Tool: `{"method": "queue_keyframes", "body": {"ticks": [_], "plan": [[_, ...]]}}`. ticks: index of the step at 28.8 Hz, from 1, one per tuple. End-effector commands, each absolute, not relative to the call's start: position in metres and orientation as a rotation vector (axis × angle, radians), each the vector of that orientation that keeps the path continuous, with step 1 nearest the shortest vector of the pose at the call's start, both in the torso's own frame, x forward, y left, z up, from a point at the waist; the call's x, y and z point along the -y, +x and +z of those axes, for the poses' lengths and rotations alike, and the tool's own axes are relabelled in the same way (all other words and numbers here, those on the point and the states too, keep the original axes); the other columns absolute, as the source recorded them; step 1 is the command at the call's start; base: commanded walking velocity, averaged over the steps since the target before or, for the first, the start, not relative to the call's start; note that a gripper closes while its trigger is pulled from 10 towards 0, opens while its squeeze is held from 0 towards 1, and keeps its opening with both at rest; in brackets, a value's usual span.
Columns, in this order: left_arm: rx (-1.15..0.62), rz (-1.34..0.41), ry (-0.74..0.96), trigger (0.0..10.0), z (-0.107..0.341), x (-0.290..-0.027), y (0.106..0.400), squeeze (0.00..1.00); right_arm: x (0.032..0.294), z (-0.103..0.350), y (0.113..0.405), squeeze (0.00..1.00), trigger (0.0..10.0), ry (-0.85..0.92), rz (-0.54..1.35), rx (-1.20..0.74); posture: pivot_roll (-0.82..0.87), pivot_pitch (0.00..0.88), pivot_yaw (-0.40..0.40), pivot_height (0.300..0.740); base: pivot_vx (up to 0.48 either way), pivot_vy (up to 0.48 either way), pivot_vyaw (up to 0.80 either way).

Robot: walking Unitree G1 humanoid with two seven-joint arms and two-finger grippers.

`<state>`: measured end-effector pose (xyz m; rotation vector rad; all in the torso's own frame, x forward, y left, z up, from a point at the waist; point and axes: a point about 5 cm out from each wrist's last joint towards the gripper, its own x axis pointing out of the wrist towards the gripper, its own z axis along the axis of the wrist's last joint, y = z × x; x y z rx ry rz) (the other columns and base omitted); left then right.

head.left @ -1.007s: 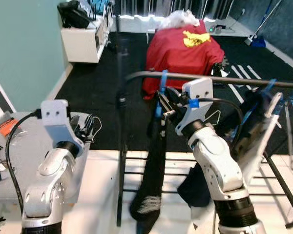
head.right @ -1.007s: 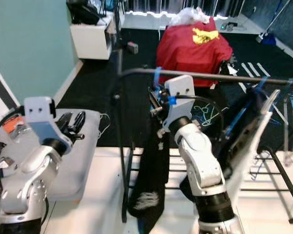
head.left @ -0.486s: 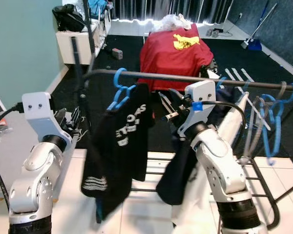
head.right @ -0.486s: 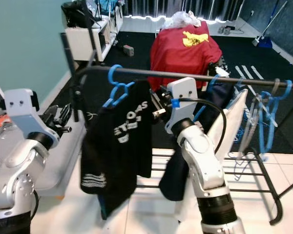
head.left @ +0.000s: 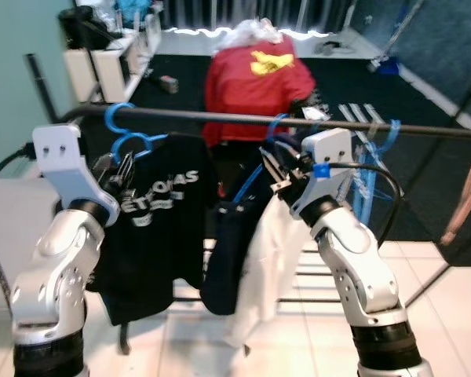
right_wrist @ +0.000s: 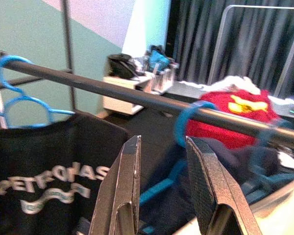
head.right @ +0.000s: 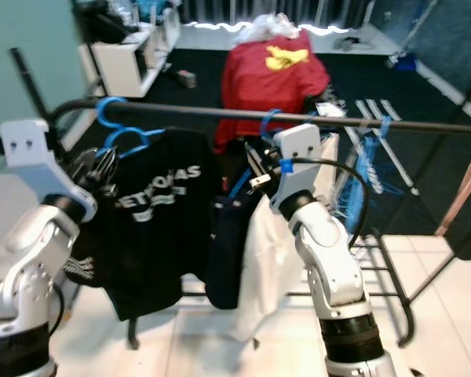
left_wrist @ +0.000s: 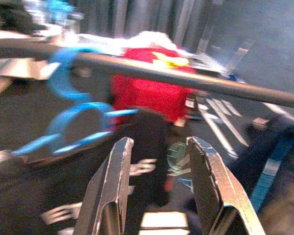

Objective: Hang hanger

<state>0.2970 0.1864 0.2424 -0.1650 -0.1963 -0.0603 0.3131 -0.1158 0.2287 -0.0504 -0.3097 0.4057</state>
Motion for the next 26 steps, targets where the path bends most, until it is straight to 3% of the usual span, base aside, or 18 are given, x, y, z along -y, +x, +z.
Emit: {"method": "queue_keyframes", "body": {"ticks": [1,26], "plan": [[0.168,-0.075,-0.176,10.0,0.239,-0.184,0.300,0.00,0.114,0.226,0.312,0.00,10.0,-0.041,0.408,0.294,-0.01,0.048,-0.046,0.740,0.000,0.480,0.00],[0.195,-0.124,-0.172,10.0,0.248,-0.173,0.305,0.00,0.119,0.216,0.314,0.00,10.0,-0.026,0.365,0.232,0.00,0.068,-0.062,0.740,0.000,0.019,0.00]]}}
